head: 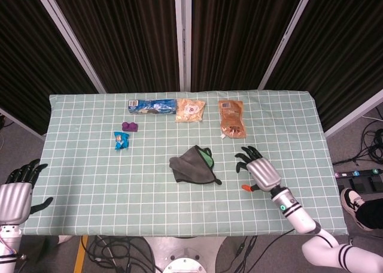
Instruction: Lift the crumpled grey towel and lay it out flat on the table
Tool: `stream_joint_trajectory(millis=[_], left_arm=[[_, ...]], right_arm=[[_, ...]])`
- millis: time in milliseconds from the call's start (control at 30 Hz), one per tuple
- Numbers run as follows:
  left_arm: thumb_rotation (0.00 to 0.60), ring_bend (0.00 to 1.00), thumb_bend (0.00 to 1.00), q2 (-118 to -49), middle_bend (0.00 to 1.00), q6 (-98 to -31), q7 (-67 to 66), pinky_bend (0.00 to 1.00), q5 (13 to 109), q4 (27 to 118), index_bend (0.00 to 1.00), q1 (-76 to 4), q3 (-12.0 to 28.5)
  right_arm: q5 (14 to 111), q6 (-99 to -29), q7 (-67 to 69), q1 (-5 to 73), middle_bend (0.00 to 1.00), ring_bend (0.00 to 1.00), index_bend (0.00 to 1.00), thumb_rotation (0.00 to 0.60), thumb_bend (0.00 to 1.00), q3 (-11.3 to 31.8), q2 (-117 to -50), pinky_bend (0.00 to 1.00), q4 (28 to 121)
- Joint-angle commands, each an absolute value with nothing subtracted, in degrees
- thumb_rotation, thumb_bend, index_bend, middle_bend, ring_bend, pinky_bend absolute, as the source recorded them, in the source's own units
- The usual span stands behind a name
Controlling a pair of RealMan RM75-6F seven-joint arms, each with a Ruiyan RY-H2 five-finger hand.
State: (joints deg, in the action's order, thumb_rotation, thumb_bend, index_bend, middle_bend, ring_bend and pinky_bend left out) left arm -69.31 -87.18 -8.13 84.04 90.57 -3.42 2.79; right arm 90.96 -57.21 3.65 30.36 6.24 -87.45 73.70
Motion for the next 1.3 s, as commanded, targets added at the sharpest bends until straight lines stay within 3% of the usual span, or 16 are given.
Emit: stream_joint_trajectory(millis=[33, 433, 1033, 1300], left_arm=[[0.6, 0.19, 0.09, -69.36, 0.24, -87.01, -8.1, 0.22, 83.93, 90.48, 0.26, -3.51, 2.86], [0.6, 0.19, 0.09, -69.5, 0.24, -86.15, -7.29, 0.22, 83.38, 89.72, 0.26, -3.85, 3.09], [0.6, 0.19, 0.09, -69.15, 0.24, -84.15, -4.84, 0.22, 81.99, 89.28, 0.26, -3.98, 2.88], [0.6, 0.19, 0.08, -68.87, 0.24, -84.38, -4.13, 0.22, 82.02, 89.13, 0.26, -3.83, 2.92]], right_arm=[[91.83, -56.5, 4.55, 33.83, 0.18, 0.0, 0.48, 0.6, 0.0, 6.6, -93.97, 0.0, 67.04], [93.34, -61.66, 10.31, 36.44, 0.18, 0.0, 0.48, 0.6, 0.0, 5.11, -108.61, 0.0, 50.66], [95.02, -69.71, 15.61, 37.36, 0.18, 0.0, 0.49, 0.6, 0.0, 2.65, -121.85, 0.0, 29.6], [95.07, -72.94, 18.93, 38.08, 0.18, 0.0, 0.48, 0.6, 0.11, 2.54, -123.77, 0.0, 25.21]])
